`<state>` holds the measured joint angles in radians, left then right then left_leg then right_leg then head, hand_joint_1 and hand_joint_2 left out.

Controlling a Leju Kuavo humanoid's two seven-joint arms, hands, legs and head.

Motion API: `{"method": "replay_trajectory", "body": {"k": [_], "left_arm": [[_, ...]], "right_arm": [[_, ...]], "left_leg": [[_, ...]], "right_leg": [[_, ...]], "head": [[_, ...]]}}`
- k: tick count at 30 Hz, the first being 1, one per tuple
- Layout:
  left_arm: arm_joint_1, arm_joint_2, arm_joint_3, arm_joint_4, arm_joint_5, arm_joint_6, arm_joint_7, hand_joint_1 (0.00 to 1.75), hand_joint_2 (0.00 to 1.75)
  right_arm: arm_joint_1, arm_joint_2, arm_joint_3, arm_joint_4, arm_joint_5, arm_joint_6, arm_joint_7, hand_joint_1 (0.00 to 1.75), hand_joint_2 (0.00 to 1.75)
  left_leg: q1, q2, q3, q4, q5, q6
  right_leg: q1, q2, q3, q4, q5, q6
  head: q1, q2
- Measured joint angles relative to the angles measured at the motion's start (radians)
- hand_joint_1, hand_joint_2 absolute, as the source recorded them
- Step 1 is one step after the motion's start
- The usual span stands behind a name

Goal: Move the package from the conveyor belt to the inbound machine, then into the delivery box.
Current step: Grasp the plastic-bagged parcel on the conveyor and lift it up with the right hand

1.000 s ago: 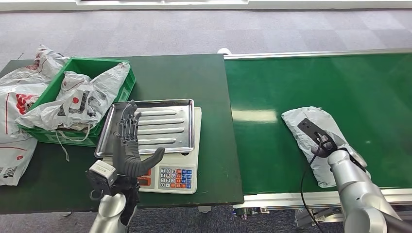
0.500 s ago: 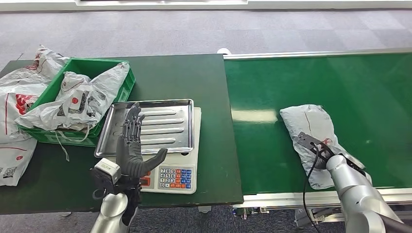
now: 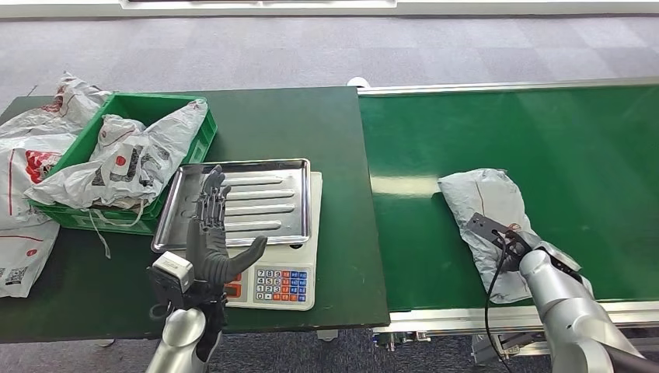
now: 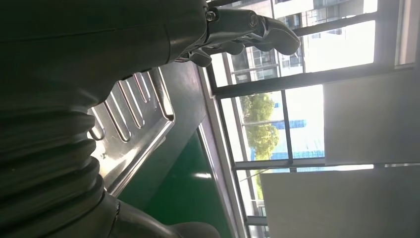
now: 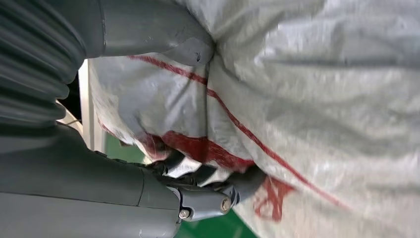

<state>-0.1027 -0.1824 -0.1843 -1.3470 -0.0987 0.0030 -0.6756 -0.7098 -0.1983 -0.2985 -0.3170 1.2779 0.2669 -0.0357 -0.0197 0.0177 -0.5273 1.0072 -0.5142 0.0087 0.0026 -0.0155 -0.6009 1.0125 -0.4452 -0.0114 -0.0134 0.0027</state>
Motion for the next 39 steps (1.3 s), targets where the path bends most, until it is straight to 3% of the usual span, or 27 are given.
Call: {"method": "replay_trajectory", "body": {"k": [21, 28, 39], "left_arm": [[0.035, 0.004, 0.0, -0.058, -0.001, 0.021, 0.018, 0.0, 1.75], [0.063, 0.004, 0.0, -0.091, -0.004, 0.03, 0.025, 0.0, 1.75], [0.084, 0.004, 0.001, -0.114, -0.005, 0.035, 0.026, 0.0, 1.75]], "right_arm": [[-0.004, 0.034, 0.023, 0.0, -0.021, -0.043, -0.02, 1.75, 1.75], [-0.008, 0.049, 0.025, -0.005, -0.037, -0.151, -0.022, 1.75, 1.75], [-0.011, 0.065, 0.027, -0.012, -0.046, -0.193, -0.028, 1.75, 1.75]], "left_leg": [[0.0, 0.0, 0.0, 0.0, 0.0, 0.0], [0.0, 0.0, -0.001, 0.0, 0.0, 0.0], [0.0, 0.0, -0.001, 0.0, 0.0, 0.0]], "right_leg": [[0.0, 0.0, 0.0, 0.0, 0.0, 0.0], [0.0, 0.0, 0.0, 0.0, 0.0, 0.0], [0.0, -0.001, 0.0, 0.0, 0.0, 0.0]], "head": [[0.0, 0.0], [0.0, 0.0], [0.0, 0.0]]}}
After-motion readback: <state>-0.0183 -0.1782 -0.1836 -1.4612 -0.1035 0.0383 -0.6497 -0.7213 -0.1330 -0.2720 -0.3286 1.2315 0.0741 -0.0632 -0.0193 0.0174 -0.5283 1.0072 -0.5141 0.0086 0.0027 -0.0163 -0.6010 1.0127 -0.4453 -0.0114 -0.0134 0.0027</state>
